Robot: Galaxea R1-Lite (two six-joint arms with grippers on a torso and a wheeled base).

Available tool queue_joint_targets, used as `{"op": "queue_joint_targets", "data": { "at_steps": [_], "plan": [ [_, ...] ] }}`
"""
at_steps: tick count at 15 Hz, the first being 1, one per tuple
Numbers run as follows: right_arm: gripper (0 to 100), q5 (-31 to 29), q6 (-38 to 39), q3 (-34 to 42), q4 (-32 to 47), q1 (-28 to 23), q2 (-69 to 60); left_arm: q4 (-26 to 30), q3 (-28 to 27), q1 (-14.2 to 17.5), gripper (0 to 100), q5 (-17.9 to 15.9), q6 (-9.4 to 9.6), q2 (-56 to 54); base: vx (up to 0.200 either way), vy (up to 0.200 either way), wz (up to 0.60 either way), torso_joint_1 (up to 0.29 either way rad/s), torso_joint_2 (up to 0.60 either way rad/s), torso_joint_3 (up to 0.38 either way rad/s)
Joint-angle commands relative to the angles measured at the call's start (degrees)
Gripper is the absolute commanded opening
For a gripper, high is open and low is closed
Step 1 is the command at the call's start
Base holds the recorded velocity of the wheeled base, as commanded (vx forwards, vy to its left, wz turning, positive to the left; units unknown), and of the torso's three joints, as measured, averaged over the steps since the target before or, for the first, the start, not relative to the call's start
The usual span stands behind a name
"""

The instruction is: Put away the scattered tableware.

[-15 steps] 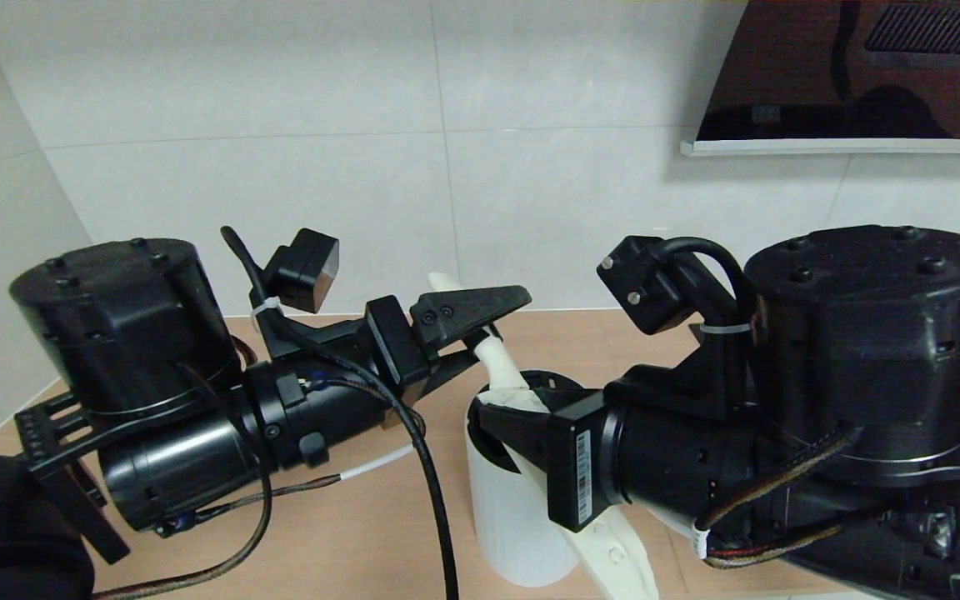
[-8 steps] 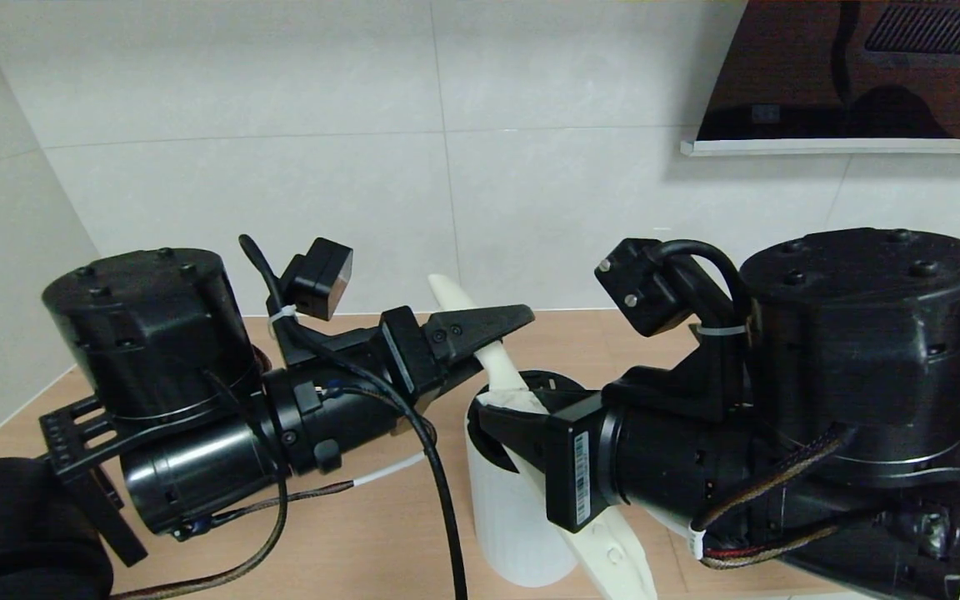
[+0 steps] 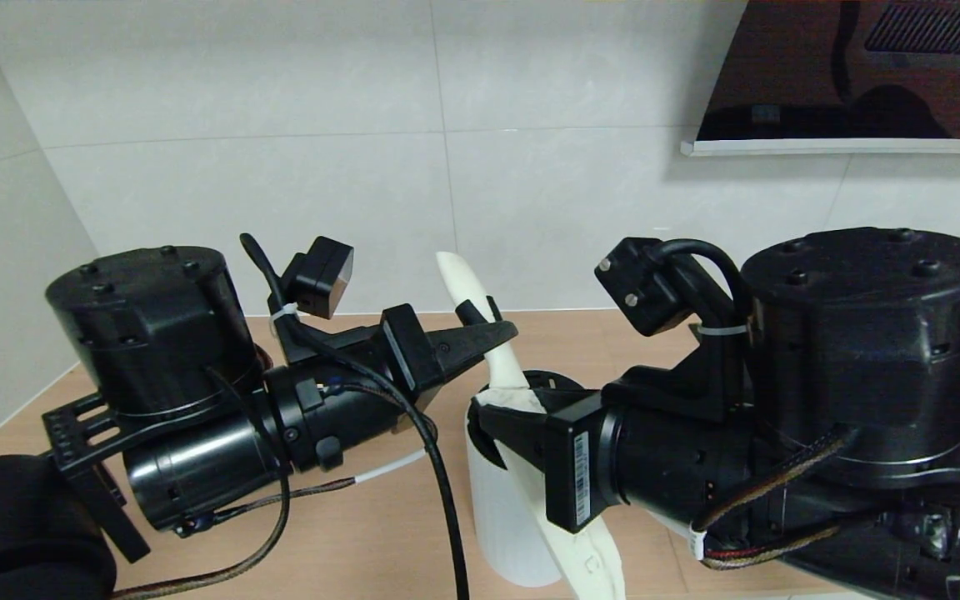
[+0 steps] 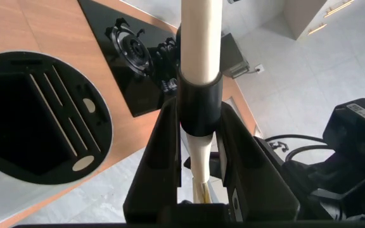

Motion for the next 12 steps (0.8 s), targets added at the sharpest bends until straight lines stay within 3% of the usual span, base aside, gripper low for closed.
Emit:
{"op": "queue_joint_targets", "data": {
  "at_steps": [1, 4, 5, 12],
  "plan": [
    [0, -0.1, 0.0, 0.0, 0.0, 0.0, 0.1, 0.0, 0.0, 0.0, 0, 0.0, 0.0, -0.2, 0.0, 0.0, 0.0, 0.0, 0.0, 0.0],
    [0, -0.1, 0.0, 0.0, 0.1, 0.0, 0.1, 0.0, 0.0, 0.0, 0, -0.1, -0.09, -0.2, 0.0, 0.0, 0.0, 0.0, 0.0, 0.0],
    [100, -0.1, 0.0, 0.0, 0.1, 0.0, 0.1, 0.0, 0.0, 0.0, 0, -0.1, -0.09, -0.2, 0.0, 0.0, 0.0, 0.0, 0.0, 0.0],
    [100, -0.3, 0.0, 0.1, 0.1, -0.5, -0.4, -0.3, -0.1, 0.0, 0, -0.1, -0.35, -0.5, 0.0, 0.0, 0.0, 0.0, 0.0, 0.0]
  ]
}}
